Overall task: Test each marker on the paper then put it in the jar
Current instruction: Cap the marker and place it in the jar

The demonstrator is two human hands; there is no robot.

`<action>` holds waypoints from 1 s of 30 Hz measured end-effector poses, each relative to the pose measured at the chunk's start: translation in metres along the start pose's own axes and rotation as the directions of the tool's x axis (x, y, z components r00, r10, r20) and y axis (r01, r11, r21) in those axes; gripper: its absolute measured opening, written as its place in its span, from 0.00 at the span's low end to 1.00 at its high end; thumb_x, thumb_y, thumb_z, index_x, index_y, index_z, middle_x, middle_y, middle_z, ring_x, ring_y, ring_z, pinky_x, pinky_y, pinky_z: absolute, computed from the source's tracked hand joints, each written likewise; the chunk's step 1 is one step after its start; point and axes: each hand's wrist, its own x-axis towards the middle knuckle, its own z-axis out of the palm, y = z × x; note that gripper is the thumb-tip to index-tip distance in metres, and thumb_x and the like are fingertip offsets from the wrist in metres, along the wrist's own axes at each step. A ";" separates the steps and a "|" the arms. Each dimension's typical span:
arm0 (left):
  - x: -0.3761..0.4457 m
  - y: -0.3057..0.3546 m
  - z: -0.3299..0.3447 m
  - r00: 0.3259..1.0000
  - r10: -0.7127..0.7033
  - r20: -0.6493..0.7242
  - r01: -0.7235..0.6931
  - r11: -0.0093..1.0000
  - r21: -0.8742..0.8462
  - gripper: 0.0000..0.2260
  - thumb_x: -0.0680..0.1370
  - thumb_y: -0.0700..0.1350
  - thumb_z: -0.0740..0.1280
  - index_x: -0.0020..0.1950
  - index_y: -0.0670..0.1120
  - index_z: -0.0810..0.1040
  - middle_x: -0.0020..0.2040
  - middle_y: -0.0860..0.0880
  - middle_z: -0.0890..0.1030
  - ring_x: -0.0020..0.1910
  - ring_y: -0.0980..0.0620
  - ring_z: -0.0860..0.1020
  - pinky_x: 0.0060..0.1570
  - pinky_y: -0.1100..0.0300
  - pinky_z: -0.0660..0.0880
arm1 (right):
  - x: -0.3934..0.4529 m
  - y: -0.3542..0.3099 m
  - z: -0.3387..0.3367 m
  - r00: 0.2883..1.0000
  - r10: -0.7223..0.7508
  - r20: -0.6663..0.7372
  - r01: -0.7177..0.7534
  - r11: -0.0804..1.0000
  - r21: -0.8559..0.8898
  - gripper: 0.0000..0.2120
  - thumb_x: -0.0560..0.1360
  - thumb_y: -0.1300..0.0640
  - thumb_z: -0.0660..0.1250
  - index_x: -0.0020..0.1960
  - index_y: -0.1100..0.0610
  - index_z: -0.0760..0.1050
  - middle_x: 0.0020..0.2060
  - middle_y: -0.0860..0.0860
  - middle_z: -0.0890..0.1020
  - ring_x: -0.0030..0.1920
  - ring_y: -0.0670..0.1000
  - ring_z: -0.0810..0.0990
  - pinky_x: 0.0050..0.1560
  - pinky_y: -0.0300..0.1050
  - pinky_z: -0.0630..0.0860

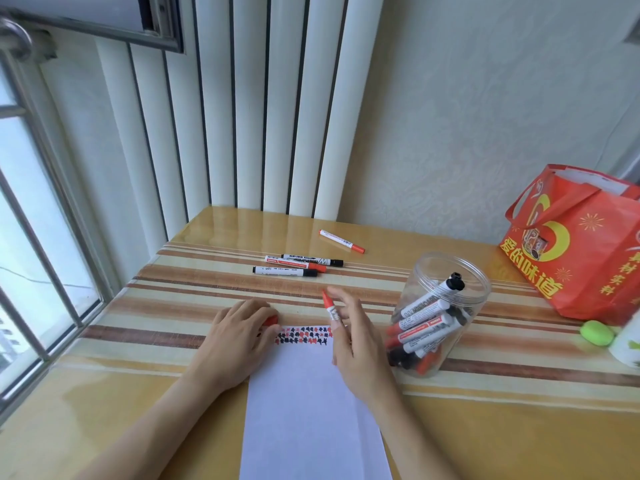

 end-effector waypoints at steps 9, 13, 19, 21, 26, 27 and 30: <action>-0.001 0.004 -0.005 0.946 0.071 0.317 -0.102 0.991 0.084 0.36 0.74 0.80 0.44 0.79 0.70 0.41 0.82 0.61 0.37 0.78 0.63 0.32 0.79 0.48 0.37 | 0.006 0.000 -0.012 0.964 0.255 0.081 -0.252 0.763 0.595 0.16 0.79 0.62 0.66 0.65 0.51 0.80 0.45 0.49 0.83 0.38 0.55 0.82 0.30 0.44 0.76; 0.001 0.004 -0.003 0.940 0.065 0.335 -0.110 0.987 0.119 0.39 0.73 0.81 0.44 0.80 0.68 0.38 0.81 0.60 0.35 0.79 0.60 0.31 0.79 0.49 0.34 | 0.007 0.006 -0.006 0.957 0.288 0.021 -0.265 0.845 0.464 0.04 0.79 0.54 0.72 0.48 0.54 0.78 0.29 0.43 0.74 0.29 0.46 0.68 0.29 0.37 0.64; 0.001 0.004 -0.003 0.942 0.063 0.331 -0.103 0.989 0.104 0.40 0.73 0.81 0.46 0.81 0.66 0.41 0.83 0.58 0.39 0.80 0.59 0.33 0.79 0.49 0.35 | 0.007 0.006 -0.011 0.918 0.388 0.077 -0.383 0.819 0.427 0.06 0.81 0.60 0.66 0.54 0.50 0.78 0.33 0.52 0.81 0.31 0.55 0.80 0.27 0.42 0.71; 0.001 0.004 -0.003 0.945 0.069 0.319 -0.102 0.991 0.091 0.40 0.73 0.80 0.47 0.81 0.65 0.44 0.83 0.57 0.45 0.81 0.59 0.37 0.79 0.49 0.36 | 0.006 0.005 -0.012 0.919 0.379 0.104 -0.389 0.837 0.384 0.07 0.80 0.62 0.68 0.53 0.50 0.79 0.36 0.53 0.84 0.33 0.54 0.83 0.28 0.44 0.74; 0.001 0.004 -0.003 0.950 0.087 0.300 -0.118 0.989 0.087 0.38 0.74 0.80 0.48 0.81 0.64 0.50 0.82 0.57 0.53 0.82 0.57 0.42 0.79 0.49 0.39 | 0.005 0.013 -0.004 0.903 0.426 0.057 -0.421 0.850 0.318 0.08 0.79 0.59 0.72 0.43 0.51 0.75 0.25 0.54 0.75 0.22 0.51 0.72 0.23 0.38 0.63; 0.001 0.003 -0.003 0.952 0.090 0.294 -0.119 0.990 0.082 0.38 0.74 0.80 0.48 0.80 0.64 0.51 0.82 0.57 0.53 0.82 0.57 0.43 0.79 0.49 0.39 | 0.005 0.014 -0.003 0.900 0.433 0.045 -0.425 0.851 0.310 0.08 0.78 0.60 0.72 0.43 0.52 0.74 0.25 0.55 0.75 0.22 0.52 0.72 0.23 0.38 0.63; 0.001 0.003 -0.003 0.954 0.094 0.285 -0.116 0.991 0.061 0.37 0.74 0.80 0.49 0.79 0.65 0.53 0.81 0.57 0.55 0.82 0.57 0.44 0.79 0.49 0.39 | 0.006 0.014 -0.003 0.894 0.448 0.017 -0.435 0.856 0.280 0.07 0.76 0.62 0.70 0.44 0.59 0.72 0.24 0.58 0.76 0.21 0.55 0.74 0.22 0.39 0.65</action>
